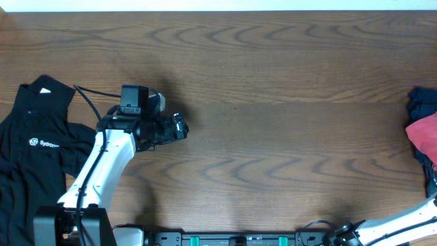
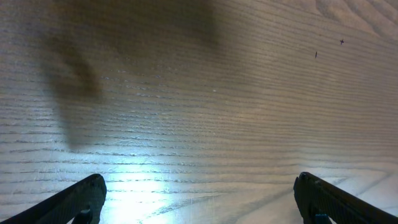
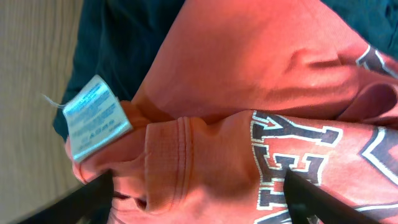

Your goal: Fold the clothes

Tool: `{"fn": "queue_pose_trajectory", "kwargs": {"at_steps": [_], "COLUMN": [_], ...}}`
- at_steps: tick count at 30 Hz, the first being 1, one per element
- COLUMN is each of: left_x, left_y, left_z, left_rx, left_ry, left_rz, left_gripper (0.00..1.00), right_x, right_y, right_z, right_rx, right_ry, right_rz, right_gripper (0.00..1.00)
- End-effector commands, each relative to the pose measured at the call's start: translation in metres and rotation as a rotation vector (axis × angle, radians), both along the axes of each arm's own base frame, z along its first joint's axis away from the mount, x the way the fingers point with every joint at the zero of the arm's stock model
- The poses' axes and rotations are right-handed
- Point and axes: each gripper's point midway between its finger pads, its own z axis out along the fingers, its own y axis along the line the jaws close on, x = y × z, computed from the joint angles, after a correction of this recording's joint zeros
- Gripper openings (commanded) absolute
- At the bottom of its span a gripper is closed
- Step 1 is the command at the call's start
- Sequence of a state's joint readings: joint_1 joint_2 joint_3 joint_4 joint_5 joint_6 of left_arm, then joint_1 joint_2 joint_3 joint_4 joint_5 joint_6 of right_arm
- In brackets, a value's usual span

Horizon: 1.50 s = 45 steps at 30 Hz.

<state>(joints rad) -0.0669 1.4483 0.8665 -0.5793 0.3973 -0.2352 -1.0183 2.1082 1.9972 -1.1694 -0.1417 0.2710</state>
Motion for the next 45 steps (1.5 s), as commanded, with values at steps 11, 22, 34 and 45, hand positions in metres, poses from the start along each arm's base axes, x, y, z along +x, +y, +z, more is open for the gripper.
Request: {"fn": "queue_pose_trajectory", "kwargs": {"at_steps": [11, 22, 34, 45], "left_x": [0.003, 0.001, 0.001, 0.001], "left_y": [0.0, 0.0, 0.0, 0.0], "left_z": [0.005, 0.005, 0.005, 0.005], "left_rx": [-0.006, -0.006, -0.005, -0.006], "left_ry": [-0.018, -0.01, -0.007, -0.006], "left_rz": [-0.013, -0.012, -0.012, -0.012], "left_gripper": [0.98, 0.98, 0.98, 0.98], "right_x": [0.003, 0.007, 0.01, 0.006], "right_y": [-0.003, 0.001, 0.002, -0.003], "right_z": [-0.024, -0.021, 0.007, 0.041], "right_rx": [0.04, 0.058, 0.018, -0.058], "right_ry": [0.019, -0.006, -0.064, -0.114], "right_rz": [-0.003, 0.005, 0.012, -0.013], "right_gripper": [0.01, 0.01, 0.01, 0.01]}}
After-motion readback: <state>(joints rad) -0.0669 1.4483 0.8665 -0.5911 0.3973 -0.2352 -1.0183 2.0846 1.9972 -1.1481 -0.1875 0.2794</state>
